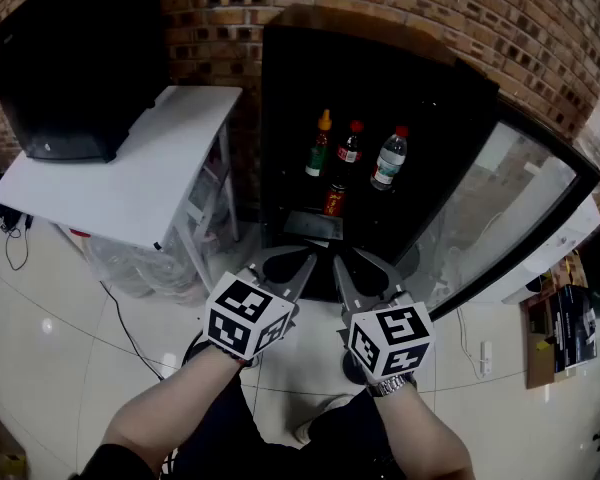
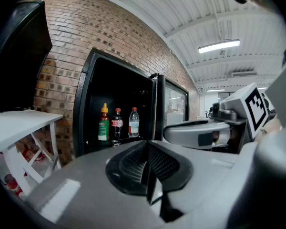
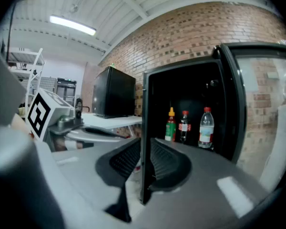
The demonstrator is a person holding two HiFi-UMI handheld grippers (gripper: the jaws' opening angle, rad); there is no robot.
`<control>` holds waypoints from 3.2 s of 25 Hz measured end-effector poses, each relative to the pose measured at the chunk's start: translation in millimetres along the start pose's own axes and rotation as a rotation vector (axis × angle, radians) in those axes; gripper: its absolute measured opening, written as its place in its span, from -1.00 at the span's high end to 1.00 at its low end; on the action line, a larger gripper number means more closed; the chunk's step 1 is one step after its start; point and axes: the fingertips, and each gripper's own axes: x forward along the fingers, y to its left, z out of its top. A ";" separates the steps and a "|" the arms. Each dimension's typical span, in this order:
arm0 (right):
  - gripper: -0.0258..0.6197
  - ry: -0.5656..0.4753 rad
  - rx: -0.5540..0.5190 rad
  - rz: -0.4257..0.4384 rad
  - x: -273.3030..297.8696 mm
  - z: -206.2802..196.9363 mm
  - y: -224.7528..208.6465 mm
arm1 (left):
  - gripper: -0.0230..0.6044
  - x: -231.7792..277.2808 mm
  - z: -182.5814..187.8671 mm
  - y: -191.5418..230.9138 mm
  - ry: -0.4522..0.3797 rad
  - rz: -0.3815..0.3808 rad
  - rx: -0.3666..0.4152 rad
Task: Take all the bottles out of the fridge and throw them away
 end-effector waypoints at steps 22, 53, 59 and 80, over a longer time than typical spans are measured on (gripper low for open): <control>0.37 -0.031 -0.049 -0.104 159.7 78.2 -73.9 | 0.91 40.8 12.2 87.4 0.000 0.033 0.019; 0.45 0.133 -0.034 -0.264 285.0 78.8 -141.0 | 0.91 79.7 24.0 126.5 -0.013 -0.109 0.029; 0.49 0.106 -0.024 -0.244 275.7 82.7 -132.1 | 0.92 75.4 24.1 129.9 -0.010 -0.095 0.021; 0.50 0.080 -0.046 -0.189 129.0 64.9 -81.7 | 0.92 53.9 2.2 65.4 0.033 -0.091 0.038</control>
